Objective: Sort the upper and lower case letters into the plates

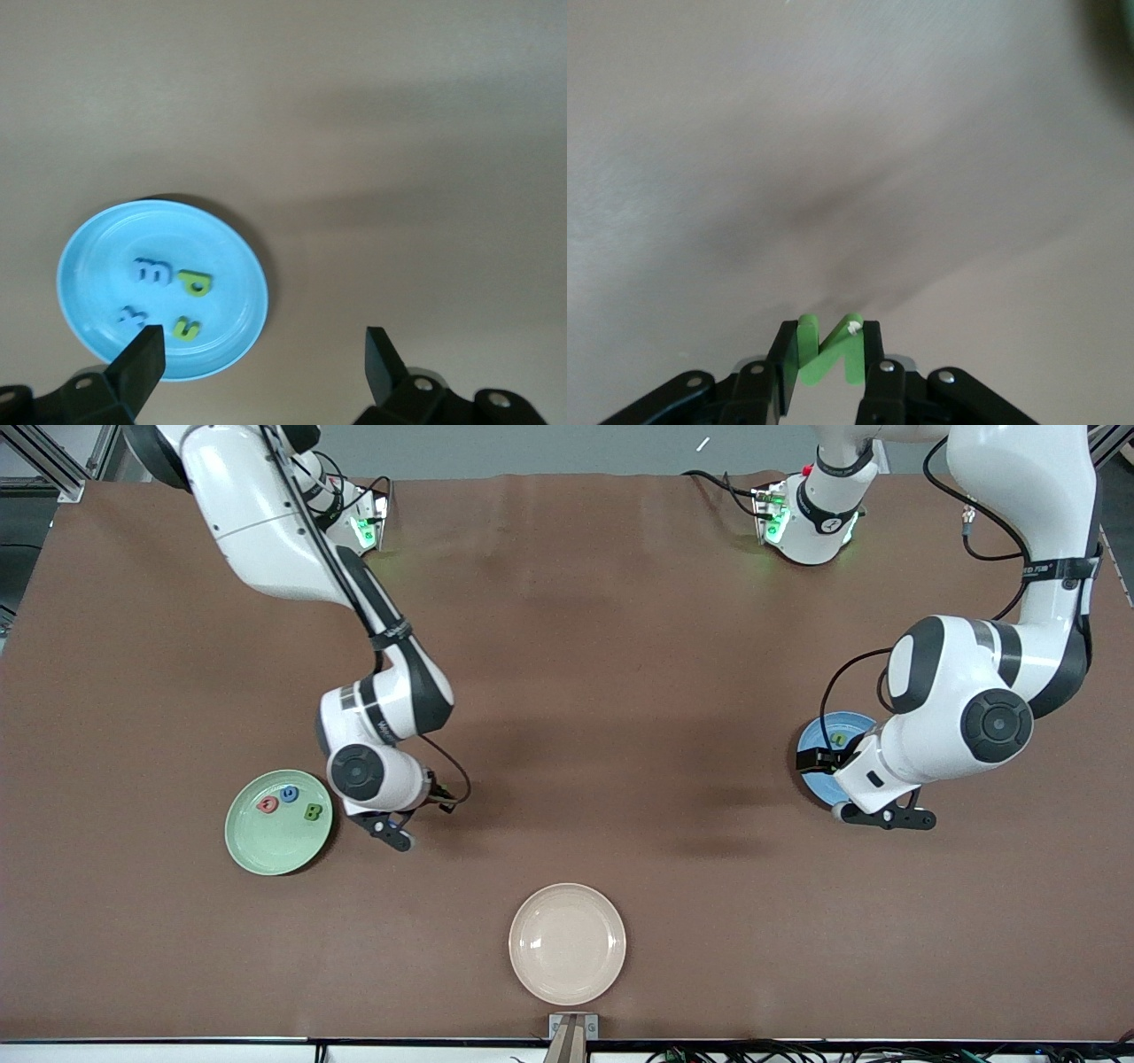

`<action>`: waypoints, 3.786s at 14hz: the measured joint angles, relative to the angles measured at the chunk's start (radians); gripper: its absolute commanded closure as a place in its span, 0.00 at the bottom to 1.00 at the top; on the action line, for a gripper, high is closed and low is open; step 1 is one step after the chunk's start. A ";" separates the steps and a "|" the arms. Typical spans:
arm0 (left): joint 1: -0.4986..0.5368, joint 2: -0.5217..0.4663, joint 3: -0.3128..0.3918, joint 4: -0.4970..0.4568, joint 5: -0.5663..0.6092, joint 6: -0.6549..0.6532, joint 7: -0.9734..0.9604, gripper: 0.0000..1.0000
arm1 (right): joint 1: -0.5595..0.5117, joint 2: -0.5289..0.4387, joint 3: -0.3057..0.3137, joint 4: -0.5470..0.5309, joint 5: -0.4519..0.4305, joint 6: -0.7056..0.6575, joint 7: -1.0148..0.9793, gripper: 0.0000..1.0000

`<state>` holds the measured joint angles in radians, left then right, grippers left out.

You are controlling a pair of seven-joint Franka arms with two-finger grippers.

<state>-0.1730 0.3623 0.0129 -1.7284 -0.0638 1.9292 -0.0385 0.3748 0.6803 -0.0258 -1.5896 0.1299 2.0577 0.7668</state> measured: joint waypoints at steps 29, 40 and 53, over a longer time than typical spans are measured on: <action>0.218 -0.407 -0.068 0.126 0.001 -0.201 -0.012 0.00 | -0.356 -0.003 -0.006 -0.130 -0.097 0.205 -0.809 0.28; 0.236 -0.362 -0.069 0.137 0.009 -0.237 0.018 0.00 | -0.370 -0.076 -0.008 -0.079 -0.099 0.040 -0.841 0.00; 0.234 -0.350 -0.077 0.143 0.009 -0.237 0.018 0.00 | -0.382 -0.563 0.000 0.047 -0.161 -0.579 -0.849 0.00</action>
<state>0.0612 0.0126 -0.0638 -1.5857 -0.0546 1.6921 -0.0203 -0.0068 0.1178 -0.0260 -1.5425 -0.0310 1.4784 -0.0819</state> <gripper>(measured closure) 0.000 0.000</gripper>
